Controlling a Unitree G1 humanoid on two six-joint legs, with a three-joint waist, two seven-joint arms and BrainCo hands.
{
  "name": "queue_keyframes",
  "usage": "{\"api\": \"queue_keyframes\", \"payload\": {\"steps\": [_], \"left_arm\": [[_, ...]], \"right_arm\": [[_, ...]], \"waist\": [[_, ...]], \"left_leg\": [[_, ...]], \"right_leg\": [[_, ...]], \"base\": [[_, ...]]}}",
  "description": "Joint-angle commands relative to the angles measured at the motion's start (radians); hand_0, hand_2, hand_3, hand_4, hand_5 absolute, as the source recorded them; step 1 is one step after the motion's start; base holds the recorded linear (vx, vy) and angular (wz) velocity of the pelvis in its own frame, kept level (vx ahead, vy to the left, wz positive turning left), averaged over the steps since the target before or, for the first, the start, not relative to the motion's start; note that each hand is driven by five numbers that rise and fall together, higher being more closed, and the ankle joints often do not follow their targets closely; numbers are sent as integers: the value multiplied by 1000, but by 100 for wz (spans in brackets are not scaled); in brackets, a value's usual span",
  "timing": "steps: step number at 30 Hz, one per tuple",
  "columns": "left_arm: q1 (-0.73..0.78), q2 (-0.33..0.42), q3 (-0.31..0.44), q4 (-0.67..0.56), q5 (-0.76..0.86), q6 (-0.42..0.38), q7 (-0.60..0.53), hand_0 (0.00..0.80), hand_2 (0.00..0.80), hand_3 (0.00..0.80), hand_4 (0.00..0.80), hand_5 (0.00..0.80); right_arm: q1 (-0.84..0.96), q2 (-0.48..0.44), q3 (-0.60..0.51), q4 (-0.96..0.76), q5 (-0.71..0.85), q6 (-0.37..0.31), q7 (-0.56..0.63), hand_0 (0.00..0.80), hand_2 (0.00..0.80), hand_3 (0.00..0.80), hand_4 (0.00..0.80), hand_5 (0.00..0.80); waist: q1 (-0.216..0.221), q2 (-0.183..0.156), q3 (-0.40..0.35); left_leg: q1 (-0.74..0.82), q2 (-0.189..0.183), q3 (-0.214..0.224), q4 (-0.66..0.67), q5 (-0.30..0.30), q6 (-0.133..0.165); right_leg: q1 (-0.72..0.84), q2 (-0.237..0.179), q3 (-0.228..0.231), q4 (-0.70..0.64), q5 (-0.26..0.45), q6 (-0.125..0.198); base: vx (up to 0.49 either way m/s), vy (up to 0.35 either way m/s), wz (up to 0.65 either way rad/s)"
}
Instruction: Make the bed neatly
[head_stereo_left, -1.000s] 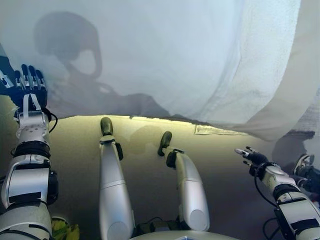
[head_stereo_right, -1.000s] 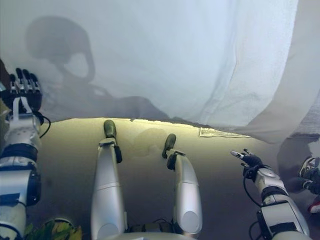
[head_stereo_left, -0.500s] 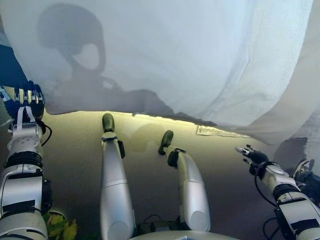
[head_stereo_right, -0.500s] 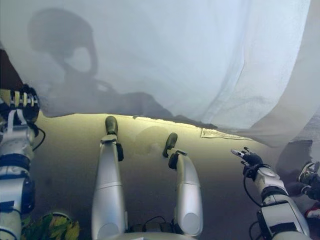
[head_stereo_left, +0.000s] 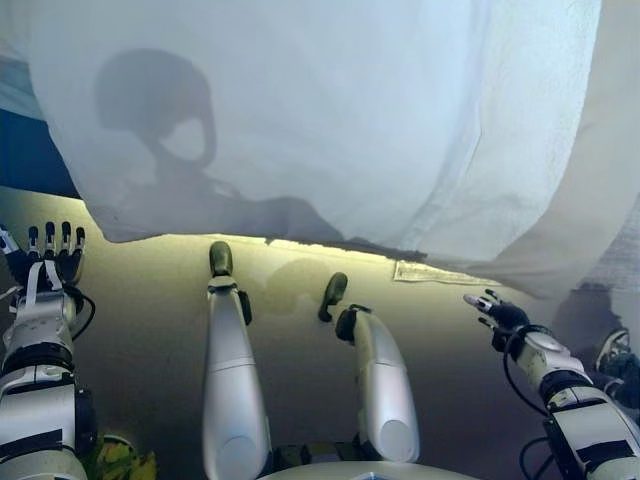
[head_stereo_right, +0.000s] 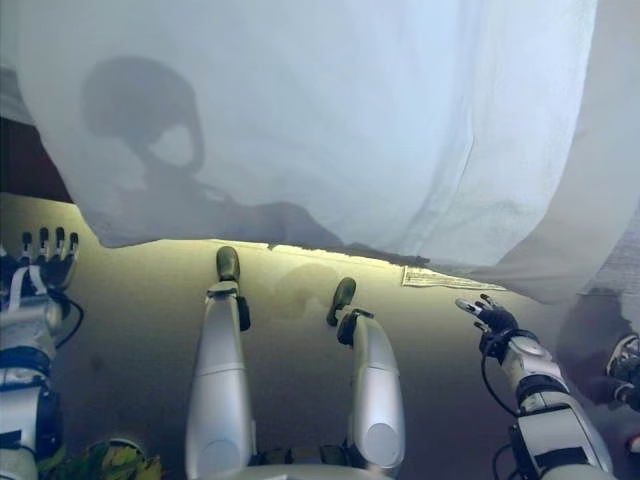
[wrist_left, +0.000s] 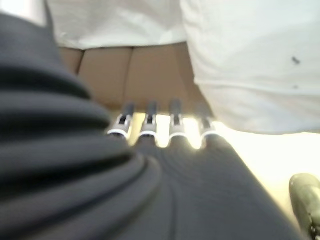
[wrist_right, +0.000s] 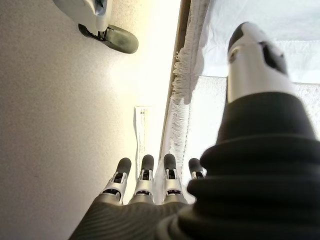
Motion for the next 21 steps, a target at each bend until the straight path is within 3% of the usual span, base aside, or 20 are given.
{"api": "queue_keyframes", "payload": {"steps": [1,7,8,13,18,21], "left_arm": [[34,-64,59,54,48,13,-55,0,0,0,0,0],[111,-142,57,43,138,61,-101,0,0,0,0,0],[127,-160,51,38,160,70,-113,0,0,0,0,0],[199,-231,5,2,314,44,-114,0,0,0,0,0],[267,-261,-64,26,588,-27,-95,0,0,0,0,0],[301,-247,-153,68,895,-96,-40,0,0,0,0,0]], "right_arm": [[43,-45,-77,39,20,-18,-15,0,0,0,0,0],[57,-20,-106,53,0,-29,-8,0,0,0,0,0],[66,-16,-112,55,-5,-37,2,0,0,0,0,0],[110,7,-132,52,15,-36,31,0,0,0,0,0],[185,47,-124,42,-118,-45,75,0,0,0,0,0],[222,65,-57,39,-173,-20,107,0,0,0,0,0]], "waist": [[38,52,16],[38,82,-5],[32,88,-19],[17,122,-90],[-2,161,-188],[-8,172,-252]], "left_leg": [[140,-57,59,-8,-134,49],[313,-62,90,-54,-149,32],[337,-63,109,-77,-117,34],[467,-80,141,-178,-84,23],[629,-103,165,-336,-35,14],[722,-111,174,-428,-11,14]], "right_leg": [[17,-10,-50,0,75,26],[183,-24,-46,-39,32,36],[208,-31,-53,-70,53,26],[335,-27,-46,-174,62,28],[498,-18,-57,-310,77,31],[590,-2,-63,-392,95,33]], "base": [[13,-56,0],[49,-48,-2],[0,0,0],[73,19,-2],[153,29,-4],[206,14,-4]]}}
